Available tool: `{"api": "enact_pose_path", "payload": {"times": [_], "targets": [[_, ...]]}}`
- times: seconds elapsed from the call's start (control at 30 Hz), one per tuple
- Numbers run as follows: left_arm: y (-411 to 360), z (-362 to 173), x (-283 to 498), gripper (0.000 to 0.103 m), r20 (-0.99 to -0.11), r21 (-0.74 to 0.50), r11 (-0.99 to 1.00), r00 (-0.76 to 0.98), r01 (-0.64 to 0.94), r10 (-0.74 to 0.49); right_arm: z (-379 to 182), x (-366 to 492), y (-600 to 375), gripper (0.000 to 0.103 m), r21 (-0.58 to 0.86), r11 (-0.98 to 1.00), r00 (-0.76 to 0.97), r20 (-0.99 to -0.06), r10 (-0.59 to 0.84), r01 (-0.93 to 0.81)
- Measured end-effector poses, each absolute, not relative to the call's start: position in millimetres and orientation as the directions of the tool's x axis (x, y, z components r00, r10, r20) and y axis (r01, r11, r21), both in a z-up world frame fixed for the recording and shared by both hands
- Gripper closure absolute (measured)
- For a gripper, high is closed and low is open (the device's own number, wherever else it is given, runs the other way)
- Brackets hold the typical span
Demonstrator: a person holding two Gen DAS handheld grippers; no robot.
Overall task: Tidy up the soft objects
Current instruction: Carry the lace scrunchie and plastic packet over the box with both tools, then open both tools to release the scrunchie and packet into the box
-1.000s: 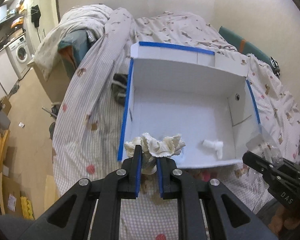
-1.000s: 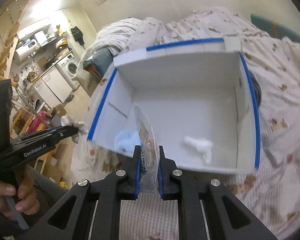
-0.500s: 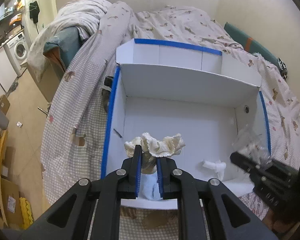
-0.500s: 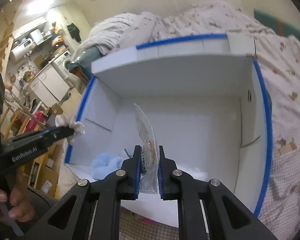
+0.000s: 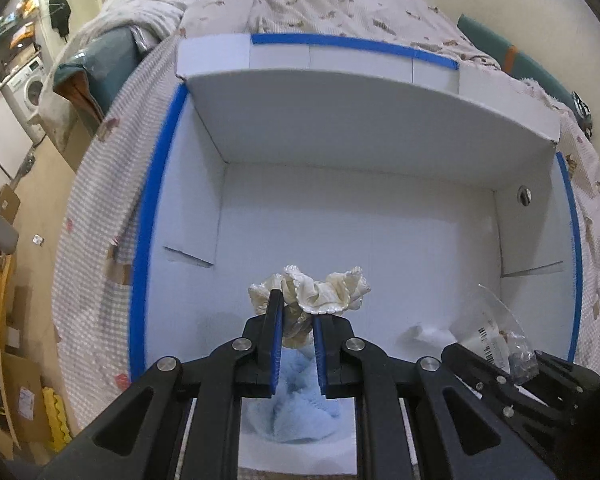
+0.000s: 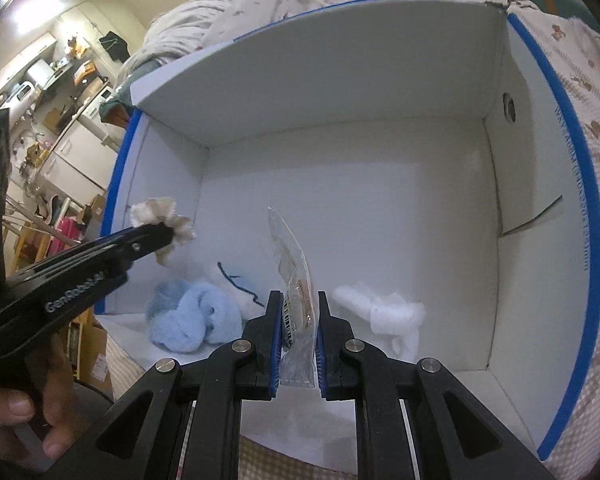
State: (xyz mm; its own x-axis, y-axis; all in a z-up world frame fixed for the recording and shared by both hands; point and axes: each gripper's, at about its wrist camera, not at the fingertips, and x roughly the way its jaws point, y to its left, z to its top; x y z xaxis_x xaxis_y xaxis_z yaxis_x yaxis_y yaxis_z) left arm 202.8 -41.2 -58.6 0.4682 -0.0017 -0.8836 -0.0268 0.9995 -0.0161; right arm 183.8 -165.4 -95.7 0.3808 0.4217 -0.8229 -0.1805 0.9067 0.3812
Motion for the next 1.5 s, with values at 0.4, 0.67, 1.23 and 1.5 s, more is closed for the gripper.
{"api": "enact_pose_path", "payload": {"times": [0.4,0.67,1.23,1.5], "targets": [[-50,-68,200,0.091,-0.896,0.027,1.000,0.444,-0.009,0.028,-99,190,-160,0.087,0.401,0.900,0.351,-0.829,0.436,-0.171],[-44,-62,197,0.087,-0.901,0.007,1.000,0.434,-0.015,0.013,-99,191,-160,0.087,0.419,0.893,0.360,-0.817,0.451,-0.166],[-35,-33,182,0.037,-0.868,0.021,0.999,0.496,-0.036,0.036,-92,179,-183,0.075,0.444,0.882,0.402,-0.787,0.468,-0.158],[-29,-23,171,0.037,-0.863,0.011,0.999,0.504,-0.040,0.030,-80,171,-183,0.020,0.441,0.879,0.458,-0.753,0.472,-0.181]]}}
